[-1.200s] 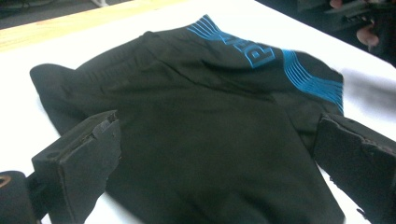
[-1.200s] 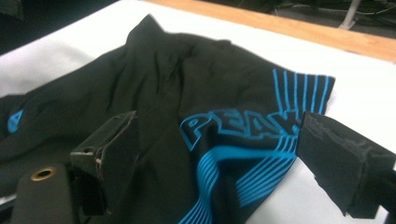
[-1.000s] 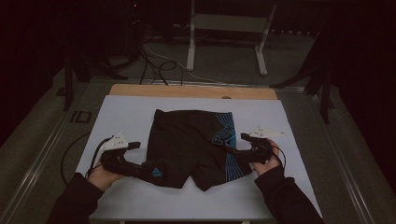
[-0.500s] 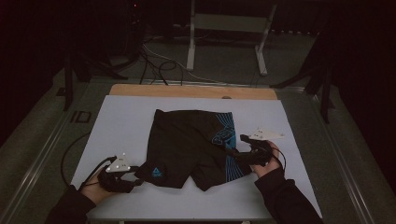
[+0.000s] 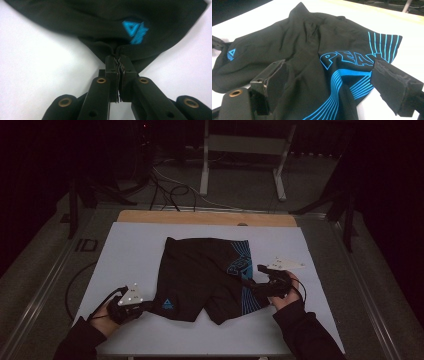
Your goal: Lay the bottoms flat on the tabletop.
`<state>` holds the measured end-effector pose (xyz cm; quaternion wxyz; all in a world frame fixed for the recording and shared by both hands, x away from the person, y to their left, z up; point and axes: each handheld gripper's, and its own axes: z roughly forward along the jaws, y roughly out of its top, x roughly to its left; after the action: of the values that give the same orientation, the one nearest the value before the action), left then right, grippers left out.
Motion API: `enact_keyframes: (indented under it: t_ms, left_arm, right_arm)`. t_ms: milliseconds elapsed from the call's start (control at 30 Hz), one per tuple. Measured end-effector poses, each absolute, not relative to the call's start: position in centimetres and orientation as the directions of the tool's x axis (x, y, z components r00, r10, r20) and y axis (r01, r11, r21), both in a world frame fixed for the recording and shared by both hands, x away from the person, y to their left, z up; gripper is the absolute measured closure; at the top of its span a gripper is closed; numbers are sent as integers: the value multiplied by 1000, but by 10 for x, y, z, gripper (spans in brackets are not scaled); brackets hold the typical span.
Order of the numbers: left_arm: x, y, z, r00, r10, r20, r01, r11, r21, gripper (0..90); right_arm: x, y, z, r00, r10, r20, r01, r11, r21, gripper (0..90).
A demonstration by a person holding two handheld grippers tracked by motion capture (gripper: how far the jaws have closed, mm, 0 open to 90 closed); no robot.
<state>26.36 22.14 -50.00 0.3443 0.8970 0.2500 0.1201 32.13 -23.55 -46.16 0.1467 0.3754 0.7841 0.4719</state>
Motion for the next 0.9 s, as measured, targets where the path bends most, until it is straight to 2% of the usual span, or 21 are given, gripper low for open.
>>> enact_keyframes:
  t_ms: [267, 367, 600, 633, 767, 900]
  left_arm:
    - [241, 215, -474, 848, 529, 4, 349, -565, 747, 880]
    - [234, 216, -470, 843, 537, -28, 371, -544, 752, 879]
    - [223, 229, -479, 810, 586, -22, 412, -541, 733, 876]
    - [223, 240, -482, 789, 612, -51, 440, -506, 742, 876]
    - [229, 252, -490, 768, 639, -49, 467, -505, 726, 876]
    - [237, 261, -504, 769, 630, -105, 514, -512, 688, 849]
  right_arm:
    - [318, -235, -457, -681, 724, 113, 433, 274, 859, 140]
    - [318, -236, -456, -679, 725, 116, 433, 268, 860, 140]
    - [317, -237, -456, -678, 727, 110, 430, 270, 862, 140]
    - [317, -237, -456, -680, 725, 111, 430, 272, 861, 140]
    - [316, -236, -457, -682, 723, 115, 433, 272, 860, 140]
    - [315, -236, -457, -681, 723, 119, 437, 270, 858, 139]
